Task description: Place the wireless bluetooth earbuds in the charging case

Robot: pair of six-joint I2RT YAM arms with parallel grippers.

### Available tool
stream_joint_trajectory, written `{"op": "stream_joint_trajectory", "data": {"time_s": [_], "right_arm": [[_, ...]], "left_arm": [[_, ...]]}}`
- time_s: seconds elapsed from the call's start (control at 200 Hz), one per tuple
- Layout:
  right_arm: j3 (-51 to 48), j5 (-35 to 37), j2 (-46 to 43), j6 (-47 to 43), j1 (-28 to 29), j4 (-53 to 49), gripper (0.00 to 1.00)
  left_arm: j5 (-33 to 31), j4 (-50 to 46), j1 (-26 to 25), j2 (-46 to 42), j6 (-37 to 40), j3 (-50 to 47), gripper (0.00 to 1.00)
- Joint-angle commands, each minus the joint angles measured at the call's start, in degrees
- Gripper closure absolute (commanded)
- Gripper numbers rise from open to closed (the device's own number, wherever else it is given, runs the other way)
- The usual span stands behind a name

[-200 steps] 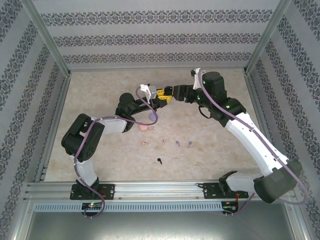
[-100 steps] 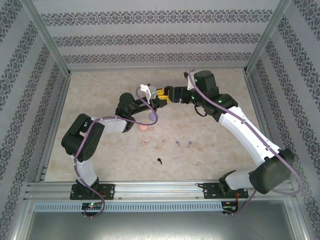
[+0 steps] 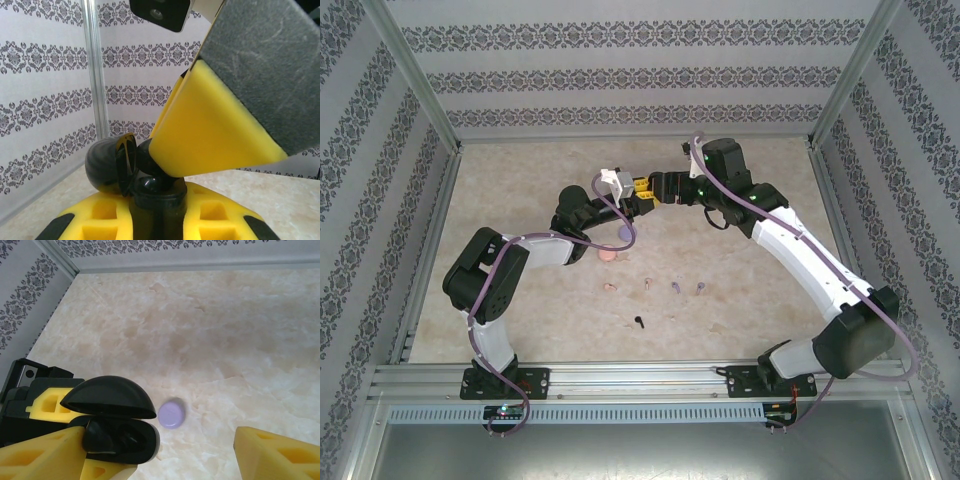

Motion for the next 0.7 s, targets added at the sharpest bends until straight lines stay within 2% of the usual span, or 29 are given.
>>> {"op": "stream_joint_trajectory", "data": {"time_s": [0.0,0.35,0.694], "right_arm": [[1.0,1.5,0.0,0.7,-0.7,0.4,0.24],[-0.5,4.0,-4.2,4.8,-1.1,-0.9,0.26],[0.8,1.3,-6.5,6.8,-1.1,-0.1,0.25]], "left_arm": [[0.5,2.1,-0.1,-0.9,0.1,0.1,1.0],[-0.1,2.3,-0.1,-0.8,0.1,0.3,1.0],[-0.4,2.5,-0.1,-1.0,0.2,-0.1,1.0]]}}
